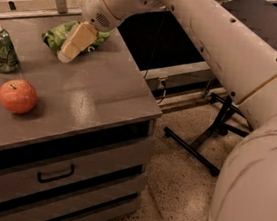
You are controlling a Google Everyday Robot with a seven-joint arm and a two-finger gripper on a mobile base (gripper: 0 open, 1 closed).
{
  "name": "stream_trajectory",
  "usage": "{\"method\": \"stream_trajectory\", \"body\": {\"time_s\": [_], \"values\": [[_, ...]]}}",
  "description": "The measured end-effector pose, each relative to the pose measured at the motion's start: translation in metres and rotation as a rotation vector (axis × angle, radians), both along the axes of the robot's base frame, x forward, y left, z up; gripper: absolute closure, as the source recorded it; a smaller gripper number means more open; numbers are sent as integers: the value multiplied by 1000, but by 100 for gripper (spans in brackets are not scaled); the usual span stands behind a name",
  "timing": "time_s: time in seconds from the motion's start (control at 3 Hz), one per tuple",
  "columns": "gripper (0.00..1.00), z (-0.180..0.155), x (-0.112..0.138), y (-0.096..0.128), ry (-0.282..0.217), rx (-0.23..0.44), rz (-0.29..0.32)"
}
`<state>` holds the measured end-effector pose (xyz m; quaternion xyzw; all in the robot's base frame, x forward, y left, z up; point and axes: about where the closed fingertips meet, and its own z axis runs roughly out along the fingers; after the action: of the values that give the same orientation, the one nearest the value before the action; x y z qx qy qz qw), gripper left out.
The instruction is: Knock green can over
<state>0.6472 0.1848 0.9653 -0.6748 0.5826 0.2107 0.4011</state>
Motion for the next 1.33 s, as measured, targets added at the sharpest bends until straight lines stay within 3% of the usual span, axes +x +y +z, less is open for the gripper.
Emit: {"method": "stream_trajectory", "body": {"time_s": [0.33,0.67,1.0,1.33], "values": [[0,-5,9,14,-10,55,22],[0,-10,36,79,-47,211,108],[0,-15,41,127,-44,258,161],[0,-17,34,160,2,286,172]]}}
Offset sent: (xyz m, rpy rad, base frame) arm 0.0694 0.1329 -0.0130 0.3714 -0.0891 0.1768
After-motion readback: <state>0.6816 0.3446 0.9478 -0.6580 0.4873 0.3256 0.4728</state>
